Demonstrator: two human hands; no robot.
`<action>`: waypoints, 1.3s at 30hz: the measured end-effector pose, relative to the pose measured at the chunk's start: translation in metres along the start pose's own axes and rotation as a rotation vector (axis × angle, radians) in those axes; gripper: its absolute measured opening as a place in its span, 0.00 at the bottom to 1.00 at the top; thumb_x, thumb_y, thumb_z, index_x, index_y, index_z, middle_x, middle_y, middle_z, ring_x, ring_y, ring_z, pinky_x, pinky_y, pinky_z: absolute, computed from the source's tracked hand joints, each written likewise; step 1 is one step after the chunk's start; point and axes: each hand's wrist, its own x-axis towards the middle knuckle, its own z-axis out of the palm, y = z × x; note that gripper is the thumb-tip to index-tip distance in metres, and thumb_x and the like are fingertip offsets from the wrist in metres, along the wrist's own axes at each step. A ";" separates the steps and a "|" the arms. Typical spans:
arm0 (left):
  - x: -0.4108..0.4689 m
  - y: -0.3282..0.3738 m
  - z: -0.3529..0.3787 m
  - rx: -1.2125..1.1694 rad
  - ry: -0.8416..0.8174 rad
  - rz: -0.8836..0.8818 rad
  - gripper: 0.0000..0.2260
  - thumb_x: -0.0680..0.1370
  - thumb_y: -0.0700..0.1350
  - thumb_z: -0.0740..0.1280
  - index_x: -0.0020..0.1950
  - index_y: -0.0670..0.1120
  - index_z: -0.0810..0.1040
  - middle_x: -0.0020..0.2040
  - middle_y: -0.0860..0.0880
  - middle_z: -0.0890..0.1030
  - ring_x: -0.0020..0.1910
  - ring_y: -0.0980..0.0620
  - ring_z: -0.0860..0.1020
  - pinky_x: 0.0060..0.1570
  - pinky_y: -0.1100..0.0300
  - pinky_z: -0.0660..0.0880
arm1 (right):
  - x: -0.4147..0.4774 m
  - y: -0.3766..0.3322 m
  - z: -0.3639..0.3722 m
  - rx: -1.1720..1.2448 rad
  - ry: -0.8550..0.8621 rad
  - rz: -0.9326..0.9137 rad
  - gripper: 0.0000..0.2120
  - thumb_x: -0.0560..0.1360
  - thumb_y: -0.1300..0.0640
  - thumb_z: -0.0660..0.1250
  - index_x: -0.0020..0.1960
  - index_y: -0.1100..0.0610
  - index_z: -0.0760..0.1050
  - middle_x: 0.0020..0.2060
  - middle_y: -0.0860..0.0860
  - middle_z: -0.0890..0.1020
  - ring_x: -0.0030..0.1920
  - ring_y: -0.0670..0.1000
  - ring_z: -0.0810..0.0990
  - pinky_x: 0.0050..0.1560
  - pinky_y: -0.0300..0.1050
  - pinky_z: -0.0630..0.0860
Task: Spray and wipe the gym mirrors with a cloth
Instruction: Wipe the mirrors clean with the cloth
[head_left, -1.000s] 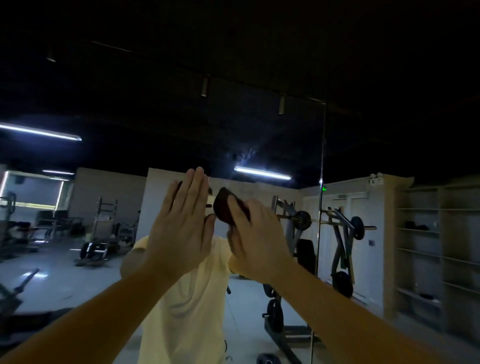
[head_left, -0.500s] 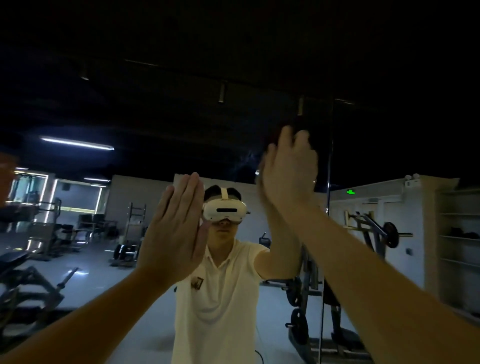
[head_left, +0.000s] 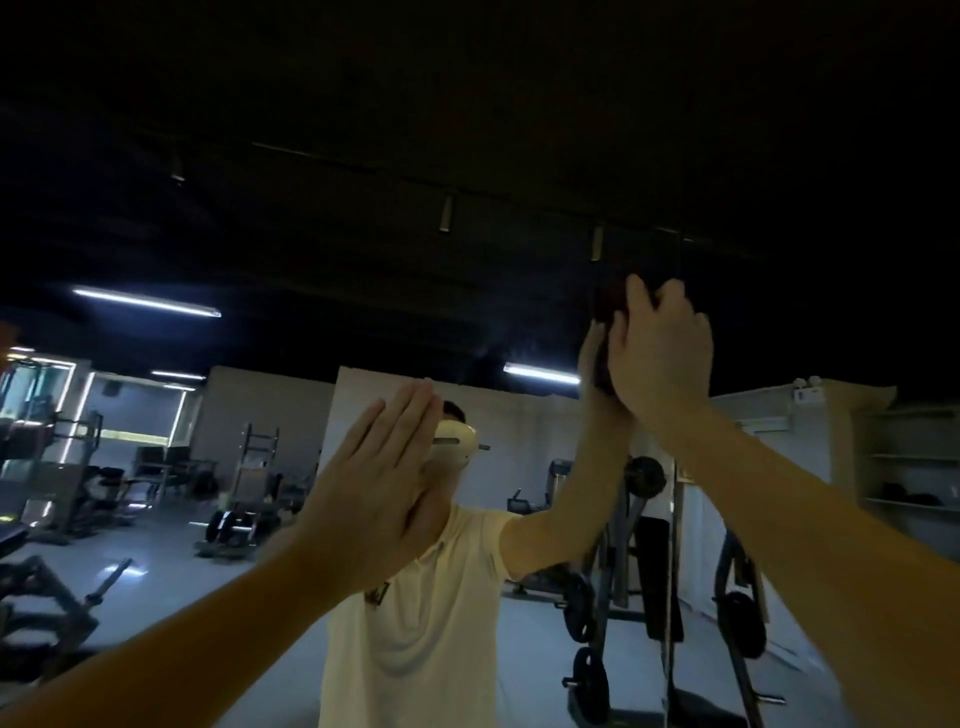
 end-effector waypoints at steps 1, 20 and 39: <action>-0.001 -0.008 -0.005 0.001 -0.010 0.047 0.31 0.86 0.55 0.55 0.83 0.38 0.59 0.83 0.39 0.60 0.84 0.42 0.57 0.80 0.42 0.59 | 0.001 -0.019 0.002 0.030 -0.004 0.069 0.23 0.85 0.51 0.58 0.77 0.59 0.66 0.63 0.62 0.73 0.55 0.61 0.77 0.56 0.55 0.74; 0.015 -0.110 -0.026 0.117 -0.048 -0.128 0.36 0.85 0.62 0.44 0.85 0.39 0.52 0.85 0.39 0.50 0.85 0.42 0.47 0.81 0.36 0.54 | -0.019 -0.043 -0.004 -0.102 0.025 0.045 0.24 0.84 0.49 0.52 0.77 0.58 0.64 0.58 0.61 0.76 0.53 0.61 0.78 0.57 0.57 0.73; 0.014 -0.112 -0.021 0.162 0.013 -0.109 0.35 0.85 0.62 0.47 0.85 0.38 0.52 0.85 0.39 0.51 0.85 0.42 0.48 0.82 0.39 0.51 | -0.014 -0.111 0.003 -0.011 0.039 -0.258 0.25 0.82 0.49 0.60 0.76 0.59 0.65 0.57 0.60 0.77 0.54 0.59 0.78 0.56 0.56 0.74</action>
